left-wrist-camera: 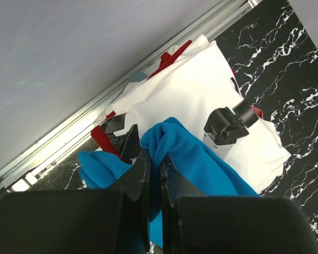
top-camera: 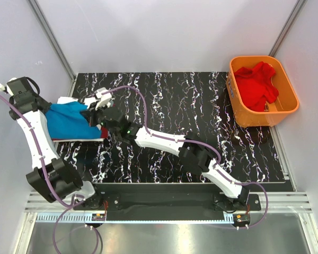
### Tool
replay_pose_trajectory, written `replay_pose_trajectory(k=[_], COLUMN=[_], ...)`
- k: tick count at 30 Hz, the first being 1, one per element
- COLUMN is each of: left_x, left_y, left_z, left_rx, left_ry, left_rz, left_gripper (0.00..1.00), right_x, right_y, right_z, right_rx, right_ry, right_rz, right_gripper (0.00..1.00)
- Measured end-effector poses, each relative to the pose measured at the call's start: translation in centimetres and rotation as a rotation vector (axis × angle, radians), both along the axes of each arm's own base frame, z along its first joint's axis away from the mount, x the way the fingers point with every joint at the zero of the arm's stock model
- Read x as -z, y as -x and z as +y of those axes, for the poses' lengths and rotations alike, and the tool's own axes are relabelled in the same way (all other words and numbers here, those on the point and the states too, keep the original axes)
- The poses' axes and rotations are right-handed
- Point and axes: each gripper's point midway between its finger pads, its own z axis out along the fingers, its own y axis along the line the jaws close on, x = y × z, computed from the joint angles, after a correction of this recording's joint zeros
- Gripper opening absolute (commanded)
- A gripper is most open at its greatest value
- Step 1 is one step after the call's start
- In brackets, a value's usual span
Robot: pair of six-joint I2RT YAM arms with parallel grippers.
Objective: Fold and stack the t-shirts
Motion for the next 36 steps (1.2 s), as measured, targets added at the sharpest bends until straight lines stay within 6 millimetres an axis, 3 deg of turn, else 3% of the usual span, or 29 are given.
replay_pose_trajectory(k=[5,8,18,27,36], left_x=[1.4,2.0,3.7,3.1,0.4], left_y=[-0.8,-1.3,-2.3,-2.4,-1.0], left_z=[0.5,0.9,1.5,1.6,0.7], left_rx=[0.001,0.003,0.005,0.004,0.004], left_ry=[0.016,0.026,0.056,0.051,0.02], left_rz=[0.023,0.029,0.07,0.062,0.016], left_gripper=[0.0,0.0,0.0,0.0,0.0], right_x=[-2.9,-3.4,0.5,1.5,2.8], right_y=[-0.5,-0.7,-1.7,-2.1,-2.0], right_z=[0.3,0.7,1.5,1.3,1.3], right_rx=[0.016,0.017,0.024,0.034,0.035], right_ry=[-0.054,-0.071,-0.018,-0.006,0.014], right_rz=[-0.023,-0.029,0.006,0.015,0.017], right_gripper=[0.0,0.0,0.0,0.0,0.0])
